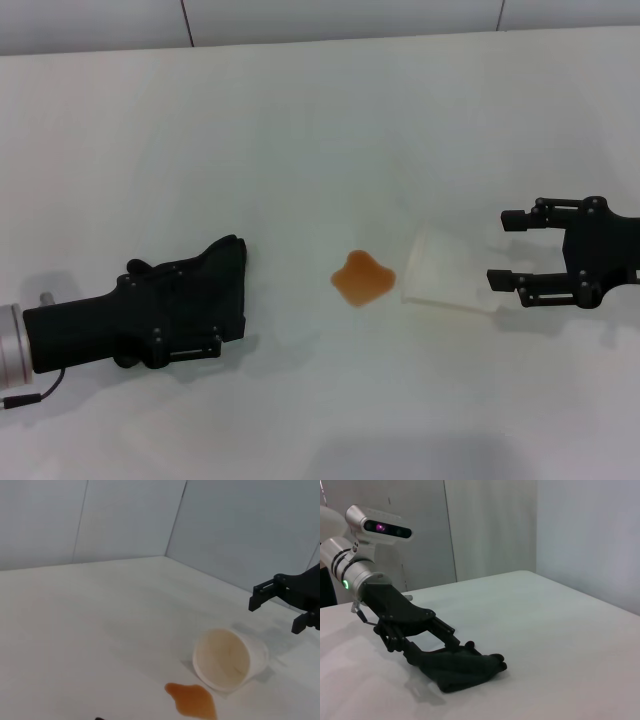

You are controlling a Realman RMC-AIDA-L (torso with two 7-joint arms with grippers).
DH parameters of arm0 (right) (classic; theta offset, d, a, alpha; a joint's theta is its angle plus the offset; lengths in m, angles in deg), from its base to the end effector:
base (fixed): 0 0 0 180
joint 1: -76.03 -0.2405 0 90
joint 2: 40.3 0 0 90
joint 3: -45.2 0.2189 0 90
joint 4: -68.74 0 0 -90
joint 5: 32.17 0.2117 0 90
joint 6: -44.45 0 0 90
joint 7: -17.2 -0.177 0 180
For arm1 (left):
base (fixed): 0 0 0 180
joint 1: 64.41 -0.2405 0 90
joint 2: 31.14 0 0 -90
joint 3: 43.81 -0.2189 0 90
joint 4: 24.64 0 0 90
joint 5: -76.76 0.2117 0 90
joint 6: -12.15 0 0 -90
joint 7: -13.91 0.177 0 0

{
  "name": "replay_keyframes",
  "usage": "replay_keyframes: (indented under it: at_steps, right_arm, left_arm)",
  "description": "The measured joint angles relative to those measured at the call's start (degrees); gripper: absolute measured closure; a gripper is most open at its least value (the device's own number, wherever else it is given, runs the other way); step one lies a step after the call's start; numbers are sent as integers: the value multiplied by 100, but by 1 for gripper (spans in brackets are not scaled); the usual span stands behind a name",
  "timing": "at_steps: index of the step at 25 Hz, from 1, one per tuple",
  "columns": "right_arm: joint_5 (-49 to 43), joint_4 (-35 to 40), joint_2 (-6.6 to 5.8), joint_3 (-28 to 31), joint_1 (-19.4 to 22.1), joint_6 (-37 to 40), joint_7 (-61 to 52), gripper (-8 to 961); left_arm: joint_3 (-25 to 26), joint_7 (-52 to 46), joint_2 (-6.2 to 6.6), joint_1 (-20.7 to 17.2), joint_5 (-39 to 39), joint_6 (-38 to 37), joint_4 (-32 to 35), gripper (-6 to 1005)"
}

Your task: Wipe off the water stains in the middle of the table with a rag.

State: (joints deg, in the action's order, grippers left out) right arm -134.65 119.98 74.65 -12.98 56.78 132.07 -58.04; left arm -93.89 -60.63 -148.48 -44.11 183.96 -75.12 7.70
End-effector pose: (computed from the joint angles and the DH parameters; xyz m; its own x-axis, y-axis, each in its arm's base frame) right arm 0.2315 0.3095 0.0149 0.9049 -0.1585 -0.3951 -0.2736 -0.9275 -0.2545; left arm -0.2680 0.2749 -0.0314 0.7539 0.4415 0.4866 0.5464 -0.8325 -0.0913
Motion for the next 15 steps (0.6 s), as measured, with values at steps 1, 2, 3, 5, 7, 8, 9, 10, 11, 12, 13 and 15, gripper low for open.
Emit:
replay_keyframes:
  at_steps: [1,2,3,5,7,8,9,10,11,12,13,15]
  right_arm:
    - [0,0,0,-1,0,0,0,202]
    - [0,0,0,-1,0,0,0,202]
    - [0,1,0,-1,0,0,1,202]
    - [0,0,0,-1,0,0,1,201]
    - [0,0,0,-1,0,0,1,201]
    - [0,0,0,-1,0,0,1,201]
    - [0,1,0,-3,0,0,1,201]
    - [0,1,0,-5,0,0,1,201]
    - [0,1,0,-7,0,0,1,201]
    - [0,0,0,-8,0,0,1,200]
    - [0,0,0,-9,0,0,1,200]
    - [0,1,0,-9,0,0,1,200]
  left_arm:
    - [1,0,0,0,1,0,0,123]
    - [3,0,0,0,1,0,0,123]
    - [5,0,0,0,2,0,0,123]
    - [6,0,0,0,3,0,0,124]
    - [3,0,0,0,3,0,0,124]
    - [1,0,0,0,3,0,0,124]
    - [-1,0,0,0,3,0,0,124]
    - [-1,0,0,0,3,0,0,124]
    - [-1,0,0,1,3,0,0,124]
    - [-1,0,0,2,3,0,0,124]
    - [-2,0,-1,5,5,0,0,125]
    - [-1,0,-5,8,9,0,0,125]
